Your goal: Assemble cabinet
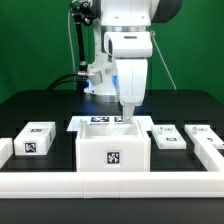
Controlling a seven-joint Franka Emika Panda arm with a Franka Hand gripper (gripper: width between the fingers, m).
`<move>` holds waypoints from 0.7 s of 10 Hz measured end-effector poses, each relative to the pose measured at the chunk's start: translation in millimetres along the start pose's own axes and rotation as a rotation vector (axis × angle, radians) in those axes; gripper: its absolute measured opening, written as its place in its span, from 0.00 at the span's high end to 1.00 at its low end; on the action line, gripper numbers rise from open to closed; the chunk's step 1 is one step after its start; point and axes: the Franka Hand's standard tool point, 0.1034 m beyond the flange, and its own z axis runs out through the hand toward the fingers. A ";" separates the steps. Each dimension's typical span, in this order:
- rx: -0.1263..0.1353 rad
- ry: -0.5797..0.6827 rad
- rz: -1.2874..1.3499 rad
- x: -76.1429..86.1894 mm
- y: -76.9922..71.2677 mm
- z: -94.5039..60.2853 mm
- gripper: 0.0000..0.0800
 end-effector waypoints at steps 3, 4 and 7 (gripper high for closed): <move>0.034 0.005 0.067 2.6 -9.9 16.5 0.19; 0.042 0.009 0.072 0.8 -12.0 24.1 0.19; 0.054 0.014 0.077 0.8 -14.6 34.7 0.19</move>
Offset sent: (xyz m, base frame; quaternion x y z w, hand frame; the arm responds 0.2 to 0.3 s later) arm 0.0021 -0.0044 -0.0251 -0.0035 0.0159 -0.0100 0.9998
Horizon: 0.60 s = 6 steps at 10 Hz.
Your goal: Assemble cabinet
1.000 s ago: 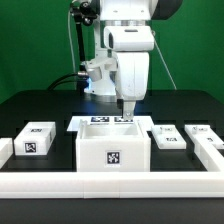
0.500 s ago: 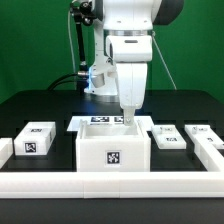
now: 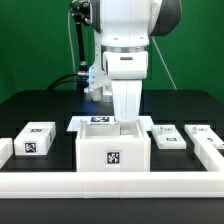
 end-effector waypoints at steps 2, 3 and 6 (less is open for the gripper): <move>0.002 0.000 0.001 -0.1 -0.5 0.7 0.20; 0.002 0.000 0.001 -0.1 -0.7 1.0 0.44; 0.004 0.000 0.002 -0.2 -1.0 1.6 0.85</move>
Offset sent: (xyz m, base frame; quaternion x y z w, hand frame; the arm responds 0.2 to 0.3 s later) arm 0.0000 0.0000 0.0000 0.0000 0.0000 0.0000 1.0000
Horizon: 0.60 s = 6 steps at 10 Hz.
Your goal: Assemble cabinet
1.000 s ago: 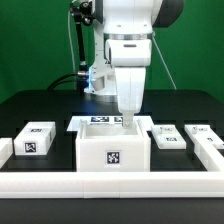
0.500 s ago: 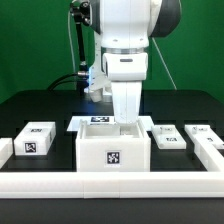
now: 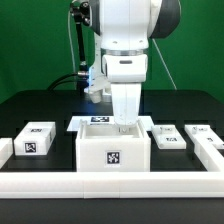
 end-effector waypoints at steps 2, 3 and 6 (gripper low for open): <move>-0.001 0.000 0.000 0.1 0.4 -0.3 0.96; -0.001 0.000 0.000 0.1 0.4 -0.3 0.96; -0.001 0.000 0.000 0.1 0.4 -0.3 0.96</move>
Offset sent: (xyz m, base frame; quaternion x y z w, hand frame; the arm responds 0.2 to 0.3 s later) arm 0.0000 0.0000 0.0000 0.0000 0.0000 0.0000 1.0000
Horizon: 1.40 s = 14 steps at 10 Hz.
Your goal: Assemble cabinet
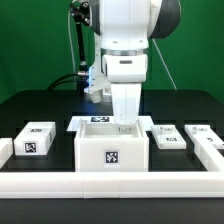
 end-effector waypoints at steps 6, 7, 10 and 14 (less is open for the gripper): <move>-0.033 0.004 -0.002 3.1 20.3 -7.6 0.96; -0.040 0.008 -0.002 8.2 26.8 -7.6 0.96; -0.058 0.026 0.005 31.8 44.7 -7.1 0.96; -0.063 0.052 -0.019 73.2 58.4 -6.4 0.96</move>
Offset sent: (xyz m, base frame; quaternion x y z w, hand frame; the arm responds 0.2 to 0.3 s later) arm 0.0244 0.0050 0.0080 -0.0495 0.0319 -0.0293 0.9978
